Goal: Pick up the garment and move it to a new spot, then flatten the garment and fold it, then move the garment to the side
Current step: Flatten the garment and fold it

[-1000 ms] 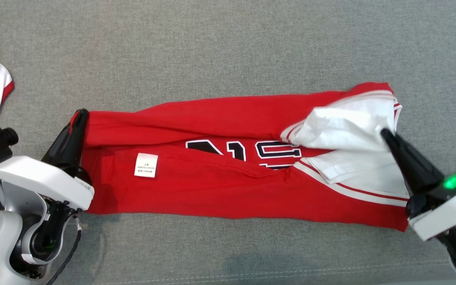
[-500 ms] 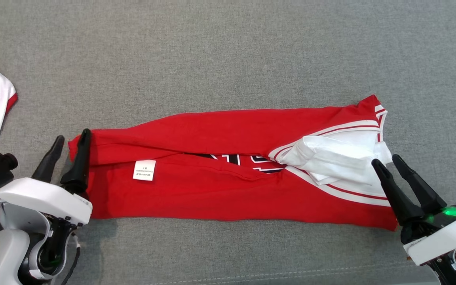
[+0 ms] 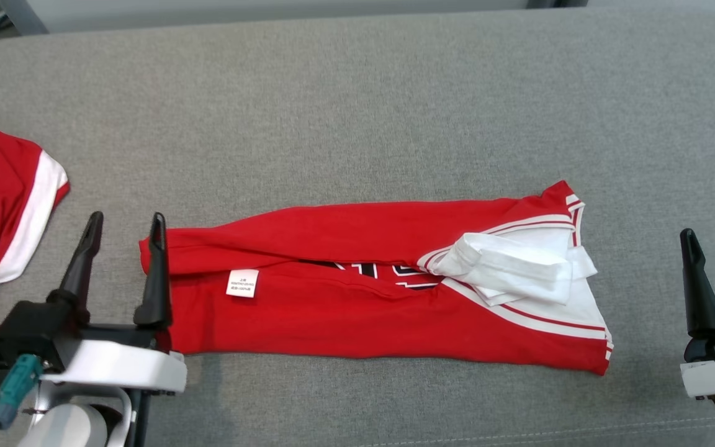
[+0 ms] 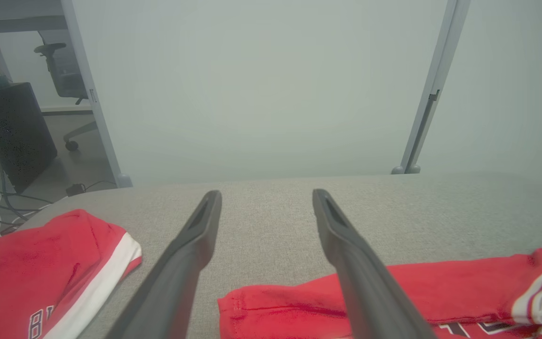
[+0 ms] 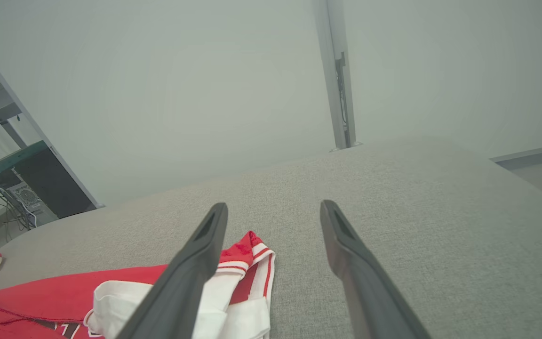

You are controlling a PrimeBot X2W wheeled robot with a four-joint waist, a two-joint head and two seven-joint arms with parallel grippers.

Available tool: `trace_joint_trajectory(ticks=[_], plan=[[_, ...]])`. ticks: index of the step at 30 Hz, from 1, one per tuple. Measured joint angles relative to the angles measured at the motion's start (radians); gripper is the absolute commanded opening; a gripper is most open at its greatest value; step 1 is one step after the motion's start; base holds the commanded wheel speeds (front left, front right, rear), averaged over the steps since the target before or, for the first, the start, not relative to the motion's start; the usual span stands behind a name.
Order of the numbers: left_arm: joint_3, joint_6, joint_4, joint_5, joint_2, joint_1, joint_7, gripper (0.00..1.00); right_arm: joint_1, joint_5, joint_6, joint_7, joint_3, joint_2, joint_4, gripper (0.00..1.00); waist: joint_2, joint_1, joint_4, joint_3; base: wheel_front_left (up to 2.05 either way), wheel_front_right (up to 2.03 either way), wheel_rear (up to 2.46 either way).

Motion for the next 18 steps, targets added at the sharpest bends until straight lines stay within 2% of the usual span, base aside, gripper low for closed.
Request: trace_joint_trajectory(ticks=[3, 8, 18], plan=[[-0.018, 0.016, -0.024, 0.026, -0.005, 0.020, -0.009, 1.00, 0.001, -0.124, 0.000, 0.000, -0.050, 0.049, 0.015, 1.00, 0.0000, 0.0000, 0.004, -0.032, 0.00, 0.00, 0.00], [-0.027, 0.041, -0.021, 0.030, -0.009, 0.101, -0.019, 1.00, 0.027, -0.272, 0.000, 0.000, -0.072, 0.108, 0.028, 1.00, 0.0000, 0.0000, 0.012, -0.082, 0.00, 0.00, 0.00], [-0.035, 0.050, 0.029, 0.030, -0.035, 0.214, -0.032, 1.00, 0.139, -0.377, 0.000, 0.000, -0.110, 0.183, 0.087, 1.00, 0.0000, -0.0001, 0.036, -0.168, 0.00, 0.00, 0.00]])
